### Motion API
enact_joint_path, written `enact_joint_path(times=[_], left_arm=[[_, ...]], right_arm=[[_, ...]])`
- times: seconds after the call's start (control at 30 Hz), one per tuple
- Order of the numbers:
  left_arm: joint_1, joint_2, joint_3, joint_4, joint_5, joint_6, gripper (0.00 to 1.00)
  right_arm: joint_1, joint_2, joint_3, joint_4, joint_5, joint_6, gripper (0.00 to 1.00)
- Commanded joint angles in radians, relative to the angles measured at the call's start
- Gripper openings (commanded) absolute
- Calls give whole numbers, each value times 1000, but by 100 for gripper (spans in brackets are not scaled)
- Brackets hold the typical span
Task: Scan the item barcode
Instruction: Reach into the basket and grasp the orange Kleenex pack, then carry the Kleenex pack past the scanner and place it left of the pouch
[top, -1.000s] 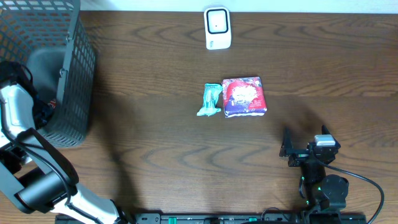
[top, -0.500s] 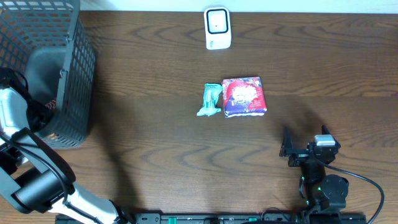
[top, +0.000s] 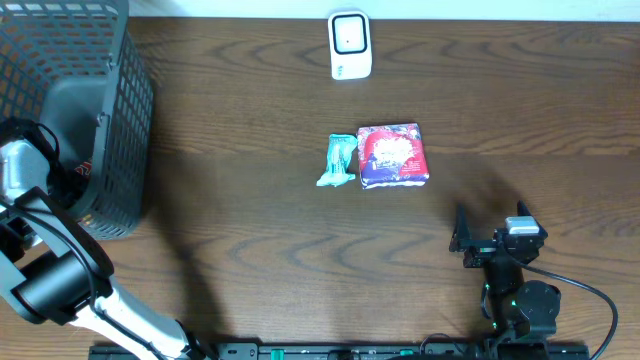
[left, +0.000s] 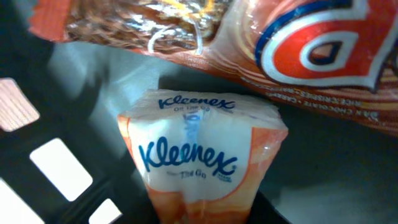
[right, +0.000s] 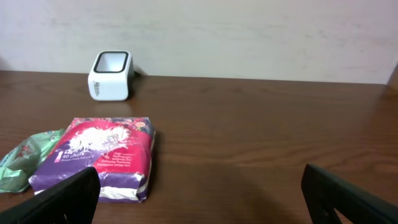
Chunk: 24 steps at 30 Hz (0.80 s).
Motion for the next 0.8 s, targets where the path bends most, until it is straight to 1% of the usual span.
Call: enact_joint_path(times=[0.0,0.17,0.27,0.33,0.37,0.43,0.63,0.77], left_arm=[[9,16,4,-4,-4,6,8],[9,-49,77,-33,-5,-3,7],[9,-130,140,-44,6,-62,7],[9,-204,176,-39,53,-105,7],[9,-240,189,-31,82,-130,7],[9,-372,200,27,229,-199,7],[-4,-579,200,141,517,-381,8],[-79,-659,200,227,651,-386,7]], right_arm=[[-4,-3,-2,-4,5,14,99],[-4,-3,-2,-4,5,14,99],[-4,-3,-2,-4,5,14,99],[-4,-3,-2,-4,5,14,99],[-4,-3,-2,-4,5,14,99],[-4,-3,-2,-4,5,14,99],[-4,-3,-2,-4,5,14,99],[-4,-3,-2,-4,5,14,99]])
